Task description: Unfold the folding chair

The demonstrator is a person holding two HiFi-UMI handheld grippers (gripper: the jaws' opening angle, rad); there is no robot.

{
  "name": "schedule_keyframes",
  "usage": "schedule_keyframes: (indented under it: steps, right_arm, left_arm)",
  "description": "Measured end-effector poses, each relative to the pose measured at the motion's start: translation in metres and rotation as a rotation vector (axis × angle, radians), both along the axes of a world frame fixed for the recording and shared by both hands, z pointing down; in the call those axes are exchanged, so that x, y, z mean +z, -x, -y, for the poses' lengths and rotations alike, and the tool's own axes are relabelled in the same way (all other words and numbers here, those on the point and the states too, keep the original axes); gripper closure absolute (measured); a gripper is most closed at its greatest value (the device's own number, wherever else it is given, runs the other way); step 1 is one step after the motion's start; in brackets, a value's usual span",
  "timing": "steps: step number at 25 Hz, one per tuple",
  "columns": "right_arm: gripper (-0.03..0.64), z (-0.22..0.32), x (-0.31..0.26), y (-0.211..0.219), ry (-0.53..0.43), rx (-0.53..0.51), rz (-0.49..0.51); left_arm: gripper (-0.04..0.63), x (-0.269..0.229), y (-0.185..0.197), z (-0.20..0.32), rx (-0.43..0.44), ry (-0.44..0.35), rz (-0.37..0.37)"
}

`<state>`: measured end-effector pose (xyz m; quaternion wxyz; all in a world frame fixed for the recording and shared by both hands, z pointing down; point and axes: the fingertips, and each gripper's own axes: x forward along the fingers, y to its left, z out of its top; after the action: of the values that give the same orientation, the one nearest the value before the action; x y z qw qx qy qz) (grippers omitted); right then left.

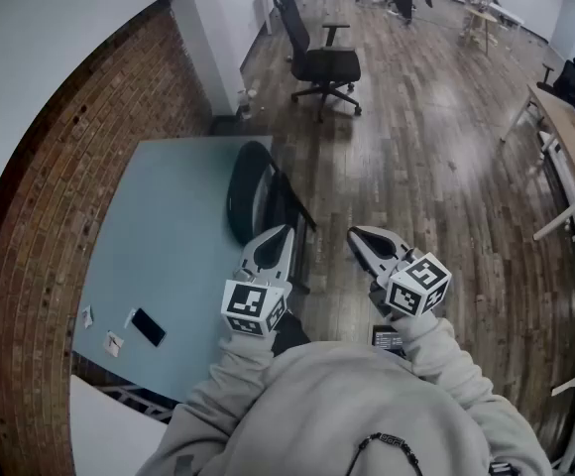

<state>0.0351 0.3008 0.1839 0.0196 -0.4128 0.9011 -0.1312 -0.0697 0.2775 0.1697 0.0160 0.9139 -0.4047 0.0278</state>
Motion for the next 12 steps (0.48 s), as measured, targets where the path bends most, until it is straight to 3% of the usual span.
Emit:
schedule_keyframes:
  steps: [7,12]
  right_arm:
    - [0.609,0.081,0.011,0.016,0.003,0.016,-0.027]
    - [0.609,0.155,0.02,0.027,0.019,0.031,-0.062]
  left_arm:
    - [0.591,0.009,0.03,0.099,-0.015,0.011,-0.056]
    - [0.591,0.01,0.047,0.169,0.013,0.002,-0.046]
